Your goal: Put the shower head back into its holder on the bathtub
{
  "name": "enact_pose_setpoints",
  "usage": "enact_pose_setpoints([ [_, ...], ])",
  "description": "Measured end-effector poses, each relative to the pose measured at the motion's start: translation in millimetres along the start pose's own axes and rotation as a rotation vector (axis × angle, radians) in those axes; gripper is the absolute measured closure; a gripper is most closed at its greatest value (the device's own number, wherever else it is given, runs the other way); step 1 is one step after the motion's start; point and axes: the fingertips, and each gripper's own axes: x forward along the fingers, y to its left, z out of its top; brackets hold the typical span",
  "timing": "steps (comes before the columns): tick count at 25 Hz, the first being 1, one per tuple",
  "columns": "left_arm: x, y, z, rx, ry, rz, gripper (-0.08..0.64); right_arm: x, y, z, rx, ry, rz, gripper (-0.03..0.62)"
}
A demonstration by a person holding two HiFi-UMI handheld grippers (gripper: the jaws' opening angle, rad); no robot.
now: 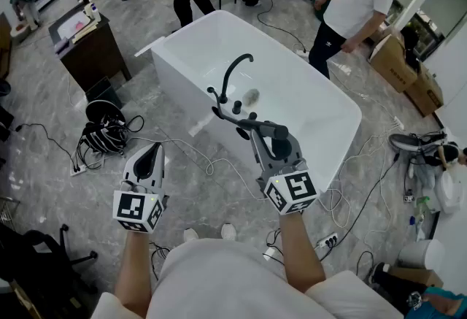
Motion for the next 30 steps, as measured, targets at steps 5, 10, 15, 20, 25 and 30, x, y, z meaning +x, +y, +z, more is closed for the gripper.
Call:
enact_pose_setpoints([
  [5, -1, 1, -1, 0.003, 0.004, 0.000, 0.551, 2, -1, 2, 0.004, -0.008, 0.000, 0.454],
  [10, -1, 1, 0, 0.010, 0.001, 0.014, 0.551, 2, -2, 1, 0.003, -0.012, 0.008, 0.454],
  [15, 3, -4, 1, 0.017, 0.001, 0.021, 0.551, 2, -4, -2, 0.014, -0.016, 0.027, 0.454],
  [20, 8, -13, 2, 0.017, 0.001, 0.014, 0.551, 2, -2, -6, -0.015, -0.005, 0.048, 0.454],
  [25, 13, -29, 5, 0.024, 0.001, 0.018, 0.551, -4, -13, -1, -0.002, -0.019, 0.064, 0.454],
  [30, 13, -44, 5, 0.036, 0.010, 0.044, 0.551, -7, -21, -1, -0.001, -0.028, 0.090, 0.454],
])
